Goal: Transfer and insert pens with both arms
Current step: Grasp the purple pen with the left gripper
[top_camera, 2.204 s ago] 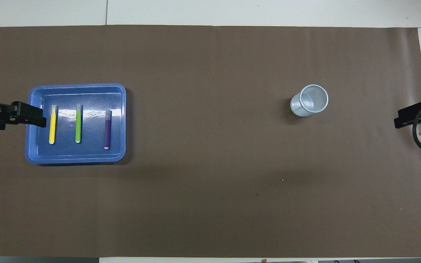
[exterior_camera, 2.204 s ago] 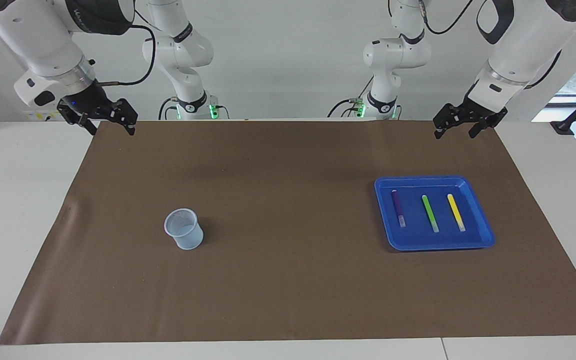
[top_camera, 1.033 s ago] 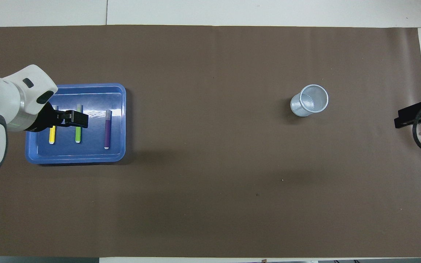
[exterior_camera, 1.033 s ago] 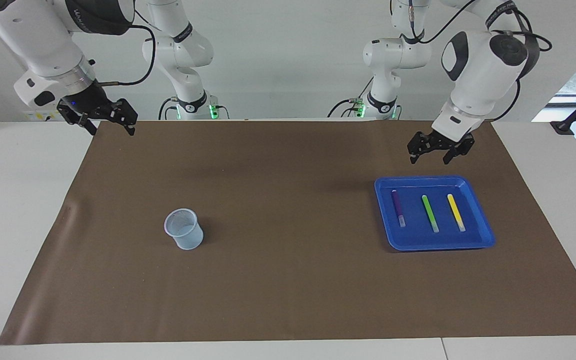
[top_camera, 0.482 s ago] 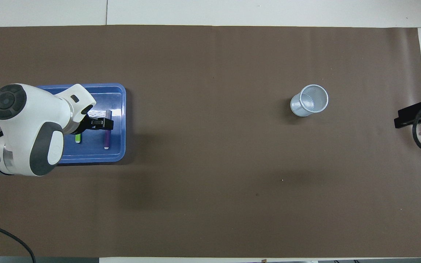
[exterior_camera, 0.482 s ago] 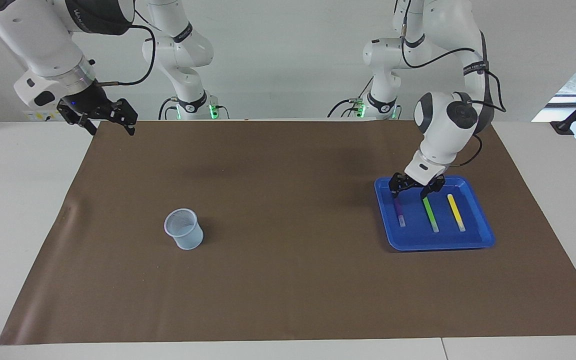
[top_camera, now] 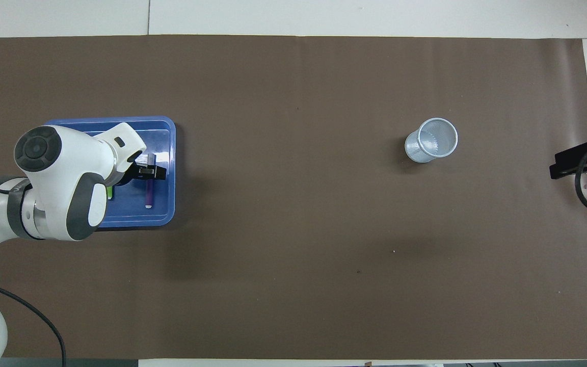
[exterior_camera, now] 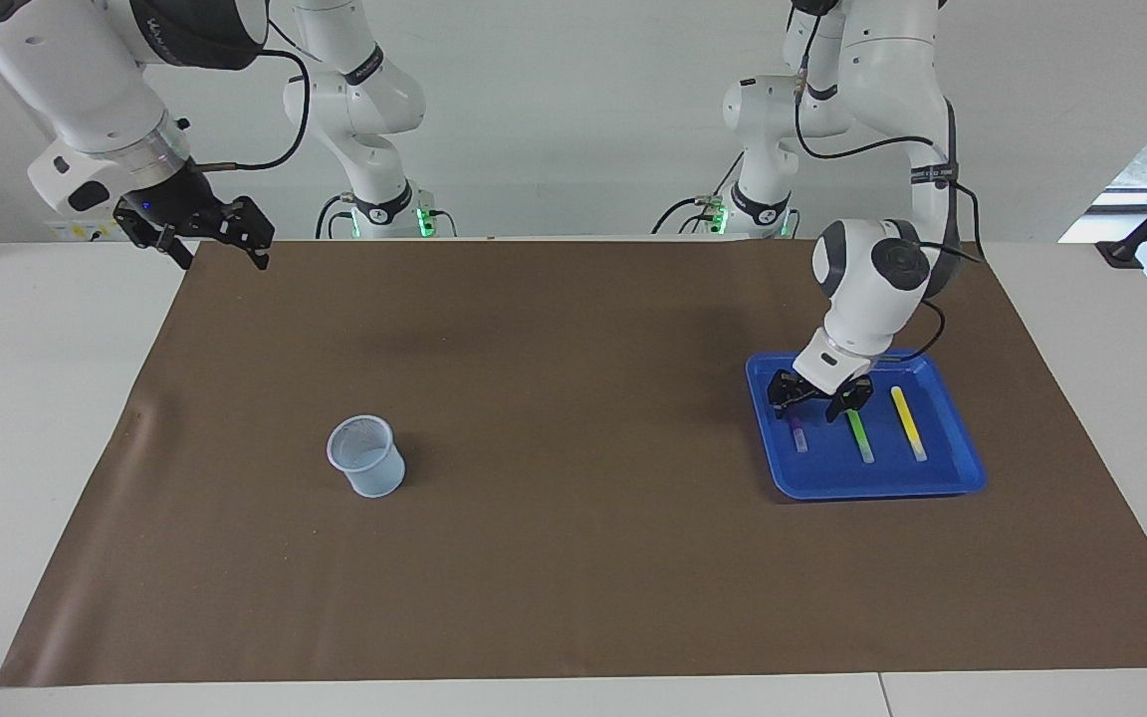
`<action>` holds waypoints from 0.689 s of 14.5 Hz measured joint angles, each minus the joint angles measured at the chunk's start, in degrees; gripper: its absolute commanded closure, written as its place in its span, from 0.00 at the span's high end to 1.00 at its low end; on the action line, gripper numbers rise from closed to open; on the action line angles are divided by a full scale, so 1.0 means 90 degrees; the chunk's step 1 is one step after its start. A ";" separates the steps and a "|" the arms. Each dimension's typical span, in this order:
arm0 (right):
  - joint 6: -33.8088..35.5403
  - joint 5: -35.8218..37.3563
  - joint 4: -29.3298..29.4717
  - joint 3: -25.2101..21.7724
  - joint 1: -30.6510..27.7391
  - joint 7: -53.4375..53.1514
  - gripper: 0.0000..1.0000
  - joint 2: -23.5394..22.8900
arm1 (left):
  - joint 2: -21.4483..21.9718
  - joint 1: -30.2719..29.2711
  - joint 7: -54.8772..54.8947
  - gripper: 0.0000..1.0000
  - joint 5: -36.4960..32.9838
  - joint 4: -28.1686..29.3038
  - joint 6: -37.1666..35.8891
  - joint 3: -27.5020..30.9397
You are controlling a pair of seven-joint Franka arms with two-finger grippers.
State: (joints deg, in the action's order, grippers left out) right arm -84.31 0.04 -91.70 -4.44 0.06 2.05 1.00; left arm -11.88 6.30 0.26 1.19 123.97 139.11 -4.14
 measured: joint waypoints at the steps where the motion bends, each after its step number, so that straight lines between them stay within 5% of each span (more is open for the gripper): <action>1: 0.0000 0.0000 0.0000 0.0000 0.0002 0.0000 1.00 0.0000 | -0.0074 0.0000 0.0006 0.71 0.0000 0.0000 0.0071 -0.0001; 3: 0.0000 0.0000 0.0000 0.0005 0.0012 0.0000 1.00 0.0000 | -0.0130 0.0001 0.0013 0.10 -0.0001 0.0000 0.0098 -0.0001; 4: 0.0000 0.0000 0.0000 0.0007 0.0013 0.0000 1.00 0.0000 | -0.0123 0.0001 0.0013 0.00 -0.0005 -0.0004 0.0099 0.0004; 10: 0.0002 -0.0053 -0.0008 0.0047 0.0060 0.0002 1.00 0.0000 | -0.0050 -0.0002 0.0013 0.00 -0.0010 -0.0022 0.0096 0.0062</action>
State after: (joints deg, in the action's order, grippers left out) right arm -84.30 -0.44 -91.77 -4.02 0.60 2.07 1.00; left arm -12.33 6.29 0.37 1.09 123.77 139.98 -3.57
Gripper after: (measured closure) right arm 0.000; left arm 0.833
